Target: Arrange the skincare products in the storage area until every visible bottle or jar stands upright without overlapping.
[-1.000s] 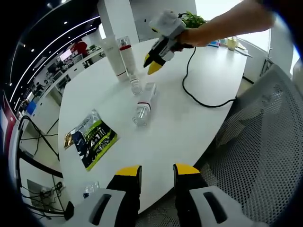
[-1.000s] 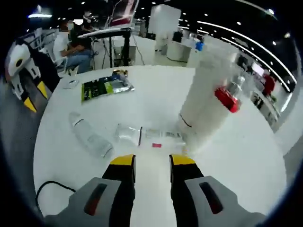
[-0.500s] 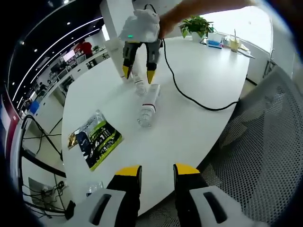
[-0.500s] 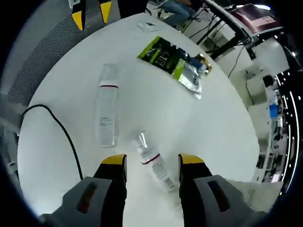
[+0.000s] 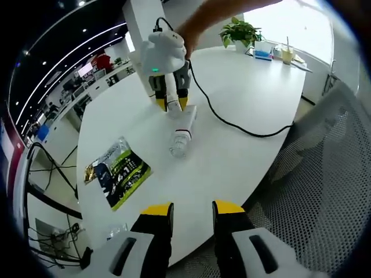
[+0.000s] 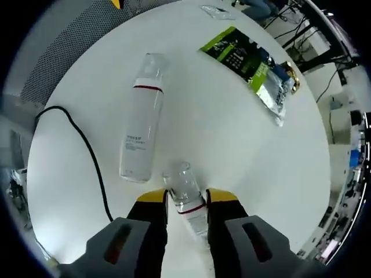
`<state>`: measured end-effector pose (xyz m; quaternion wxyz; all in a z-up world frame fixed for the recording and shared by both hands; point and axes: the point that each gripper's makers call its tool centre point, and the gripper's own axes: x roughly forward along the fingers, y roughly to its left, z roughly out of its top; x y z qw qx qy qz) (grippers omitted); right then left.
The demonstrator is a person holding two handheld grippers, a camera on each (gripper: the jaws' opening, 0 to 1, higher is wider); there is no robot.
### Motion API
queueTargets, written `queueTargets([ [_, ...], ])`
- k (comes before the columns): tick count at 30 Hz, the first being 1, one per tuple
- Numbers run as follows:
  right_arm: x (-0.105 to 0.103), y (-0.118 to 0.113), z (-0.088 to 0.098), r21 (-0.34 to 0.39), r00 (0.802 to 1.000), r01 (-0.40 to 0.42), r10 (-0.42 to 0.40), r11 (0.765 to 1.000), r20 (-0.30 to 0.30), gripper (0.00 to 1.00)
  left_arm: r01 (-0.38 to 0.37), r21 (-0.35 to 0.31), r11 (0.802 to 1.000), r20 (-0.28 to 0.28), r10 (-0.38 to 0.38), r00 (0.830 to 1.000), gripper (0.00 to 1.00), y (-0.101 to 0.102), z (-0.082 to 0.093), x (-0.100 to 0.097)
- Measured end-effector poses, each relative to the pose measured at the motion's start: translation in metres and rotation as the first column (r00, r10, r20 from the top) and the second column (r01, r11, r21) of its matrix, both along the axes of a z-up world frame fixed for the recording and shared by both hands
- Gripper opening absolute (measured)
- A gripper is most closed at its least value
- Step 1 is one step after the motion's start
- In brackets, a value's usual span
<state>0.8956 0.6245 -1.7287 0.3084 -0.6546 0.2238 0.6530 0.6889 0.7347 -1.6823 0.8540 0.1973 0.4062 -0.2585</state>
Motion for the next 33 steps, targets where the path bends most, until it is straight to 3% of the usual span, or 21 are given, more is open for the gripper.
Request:
queueTargets([
  [7,0.002,-0.001,0.003,0.022,0.998,0.057,-0.057,0.998,0.019,0.18,0.005,0.002,1.000,-0.003,-0.005,1.000,0.27,-0.001,-0.001,0.000],
  [10,0.001,-0.007,0.004,0.037,0.997,0.040,-0.042,0.999,0.061,0.18,0.005,0.003,1.000,-0.008,-0.005,1.000,0.27,-0.001,-0.002,-0.001],
  [16,0.004,-0.003,0.029,0.209,0.982,0.136,-0.160,0.968,0.100,0.17,0.013,0.002,1.000,-0.005,-0.013,1.000,0.27,-0.002,0.000,-0.001],
  [20,0.006,0.004,0.057,0.352,0.957,0.226,-0.274,0.908,0.094,0.17,0.018,0.002,1.000,-0.010,-0.018,1.000,0.27,-0.003,-0.001,-0.002],
  [24,0.004,0.006,0.089,0.493,0.923,0.312,-0.381,0.812,0.043,0.16,0.024,-0.001,1.000,-0.013,-0.024,1.000,0.27,-0.005,-0.001,-0.003],
  [29,-0.011,0.000,0.117,0.565,0.912,0.322,-0.408,0.760,0.028,0.16,0.051,-0.014,0.999,0.003,-0.051,0.999,0.27,-0.011,0.003,-0.003],
  [31,-0.017,0.001,0.133,0.620,0.897,0.351,-0.442,0.702,-0.007,0.16,0.051,-0.024,0.998,-0.001,-0.051,0.999,0.27,-0.013,0.003,-0.003],
  [32,-0.022,0.004,0.145,0.658,0.888,0.369,-0.458,0.657,-0.042,0.16,0.052,-0.025,0.998,0.000,-0.052,0.999,0.27,-0.013,0.004,-0.003],
  [33,-0.024,0.003,0.151,0.677,0.879,0.381,-0.473,0.629,-0.055,0.16,0.059,-0.034,0.998,0.008,-0.059,0.998,0.27,-0.015,0.005,-0.003],
])
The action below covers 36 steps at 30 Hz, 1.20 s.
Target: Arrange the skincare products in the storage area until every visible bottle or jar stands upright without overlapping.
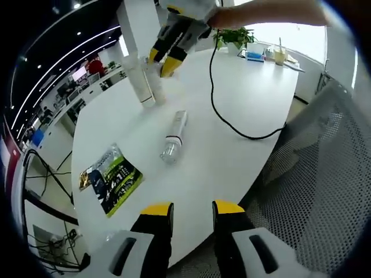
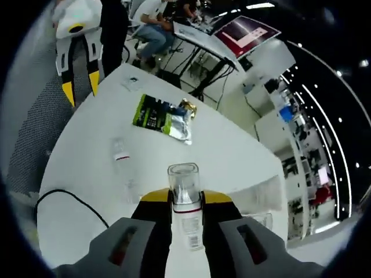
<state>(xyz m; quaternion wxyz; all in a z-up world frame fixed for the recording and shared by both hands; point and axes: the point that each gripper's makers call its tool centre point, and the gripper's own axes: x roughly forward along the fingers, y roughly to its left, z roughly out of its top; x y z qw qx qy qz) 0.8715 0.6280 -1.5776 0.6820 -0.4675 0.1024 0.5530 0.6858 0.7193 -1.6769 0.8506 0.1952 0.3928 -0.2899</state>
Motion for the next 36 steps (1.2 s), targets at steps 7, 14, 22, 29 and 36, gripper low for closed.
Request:
queueTargets([
  [7,-0.032,-0.001,0.036,0.219,0.995,0.098,-0.092,0.971,-0.038,0.16,0.000,-0.040,0.999,0.009,0.000,1.000,0.27,-0.005,0.006,0.002],
  [14,-0.063,0.002,0.059,0.383,0.983,0.165,-0.121,0.909,-0.138,0.16,-0.008,-0.068,0.998,0.022,0.010,1.000,0.27,-0.006,0.009,0.004],
  [22,-0.084,-0.001,0.090,0.569,0.945,0.307,-0.175,0.763,-0.275,0.16,-0.028,-0.093,0.995,0.060,0.034,0.998,0.27,-0.005,0.018,0.009],
  [29,-0.103,-0.006,0.094,0.647,0.902,0.400,-0.154,0.649,-0.403,0.16,0.018,-0.118,0.993,0.064,-0.010,0.998,0.27,-0.015,0.021,0.004],
  [36,-0.123,-0.001,0.082,0.679,0.839,0.499,-0.104,0.538,-0.534,0.16,0.039,-0.141,0.989,0.065,-0.030,0.997,0.28,-0.021,0.022,0.002],
])
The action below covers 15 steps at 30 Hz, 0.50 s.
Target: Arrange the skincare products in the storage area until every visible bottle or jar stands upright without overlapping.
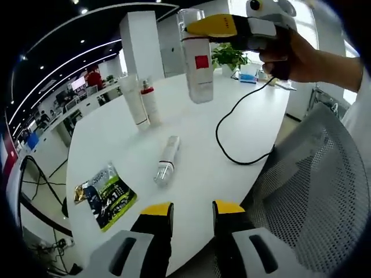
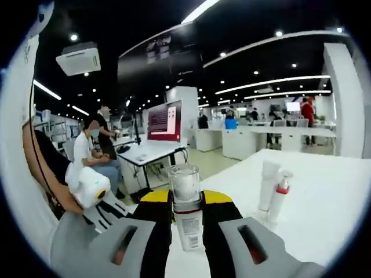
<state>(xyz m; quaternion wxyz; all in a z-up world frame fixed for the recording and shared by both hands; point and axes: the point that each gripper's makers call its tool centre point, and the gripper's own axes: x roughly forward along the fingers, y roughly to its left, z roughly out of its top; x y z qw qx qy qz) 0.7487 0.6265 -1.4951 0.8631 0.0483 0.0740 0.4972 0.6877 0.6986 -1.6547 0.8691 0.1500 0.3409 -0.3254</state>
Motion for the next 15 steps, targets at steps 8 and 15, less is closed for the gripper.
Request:
queueTargets([
  [8,-0.021,0.004,-0.028,0.020,0.997,-0.017,0.018,1.000,-0.072,0.16,0.005,-0.008,1.000,-0.009,-0.005,1.000,0.28,-0.003,-0.001,-0.001],
  [15,-0.027,0.003,-0.036,0.031,0.996,0.008,-0.006,0.999,-0.084,0.16,0.024,-0.012,1.000,-0.024,-0.025,0.999,0.29,-0.007,-0.003,-0.005],
])
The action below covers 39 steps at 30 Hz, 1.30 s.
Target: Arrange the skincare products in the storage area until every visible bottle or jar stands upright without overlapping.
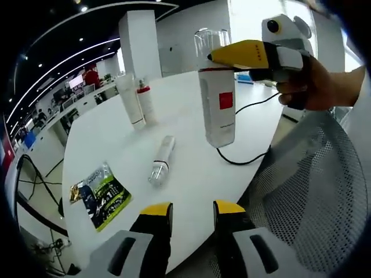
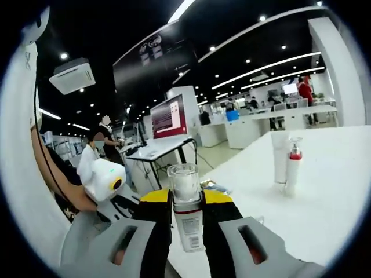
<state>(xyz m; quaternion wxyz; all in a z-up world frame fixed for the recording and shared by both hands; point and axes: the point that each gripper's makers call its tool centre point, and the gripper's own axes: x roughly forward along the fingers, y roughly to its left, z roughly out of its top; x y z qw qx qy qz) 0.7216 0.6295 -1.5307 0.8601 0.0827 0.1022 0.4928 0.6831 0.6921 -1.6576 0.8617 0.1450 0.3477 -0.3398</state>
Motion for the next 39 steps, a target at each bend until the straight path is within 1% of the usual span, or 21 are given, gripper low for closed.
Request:
queueTargets([
  [7,-0.011,-0.002,-0.005,-0.018,1.000,0.014,-0.014,1.000,0.004,0.16,0.024,0.002,1.000,-0.016,-0.023,1.000,0.29,-0.003,-0.003,-0.004],
  [9,-0.010,-0.003,-0.004,-0.027,0.999,0.026,-0.026,0.999,0.020,0.17,0.027,0.007,1.000,-0.020,-0.027,0.999,0.29,-0.003,-0.004,-0.005],
  [11,-0.008,-0.004,-0.005,-0.030,0.999,0.033,-0.032,0.999,0.021,0.17,0.026,0.013,1.000,-0.031,-0.025,0.999,0.29,-0.002,-0.006,-0.006],
  [13,-0.007,-0.005,-0.007,-0.037,0.999,0.039,-0.038,0.999,0.017,0.17,0.024,0.016,1.000,-0.033,-0.023,0.999,0.29,-0.001,-0.007,-0.006],
  [16,-0.005,-0.008,-0.010,-0.039,0.999,0.054,-0.054,0.998,0.004,0.16,0.020,0.027,0.999,-0.052,-0.019,0.998,0.29,0.000,-0.011,-0.007],
  [18,-0.005,-0.010,-0.012,-0.054,0.998,0.064,-0.064,0.996,0.002,0.16,0.023,0.030,0.999,-0.055,-0.021,0.998,0.29,0.000,-0.012,-0.008],
  [21,-0.006,-0.007,-0.014,-0.070,0.998,0.058,-0.058,0.996,0.000,0.16,0.022,0.027,0.999,-0.055,-0.020,0.998,0.29,0.000,-0.011,-0.008],
  [23,-0.008,-0.005,-0.017,-0.103,0.999,0.045,-0.046,0.994,-0.002,0.16,0.021,0.030,0.999,-0.057,-0.020,0.998,0.29,0.001,-0.012,-0.008],
  [26,-0.013,-0.002,-0.016,-0.109,0.999,0.036,-0.038,0.993,-0.016,0.16,0.019,0.024,1.000,-0.064,-0.017,0.998,0.29,0.000,-0.012,-0.008],
  [29,-0.017,0.000,-0.018,-0.131,0.999,0.029,-0.033,0.991,-0.025,0.16,0.018,0.022,1.000,-0.064,-0.016,0.998,0.29,0.000,-0.011,-0.009],
  [32,-0.018,0.002,-0.023,-0.158,0.998,0.025,-0.035,0.987,-0.059,0.16,0.026,0.009,1.000,-0.069,-0.025,0.997,0.29,-0.002,-0.011,-0.010],
  [34,-0.018,0.004,-0.022,-0.172,0.997,0.026,-0.038,0.985,-0.070,0.16,0.040,0.003,0.999,-0.073,-0.040,0.997,0.29,-0.004,-0.010,-0.012],
  [36,-0.018,0.007,-0.013,-0.186,0.996,0.027,-0.042,0.982,-0.076,0.16,0.060,-0.003,0.998,-0.079,-0.060,0.995,0.29,-0.008,-0.011,-0.016],
  [39,-0.015,0.009,0.001,-0.211,0.997,0.027,-0.041,0.977,-0.064,0.16,0.065,-0.019,0.998,-0.081,-0.066,0.995,0.29,-0.010,-0.009,-0.016],
])
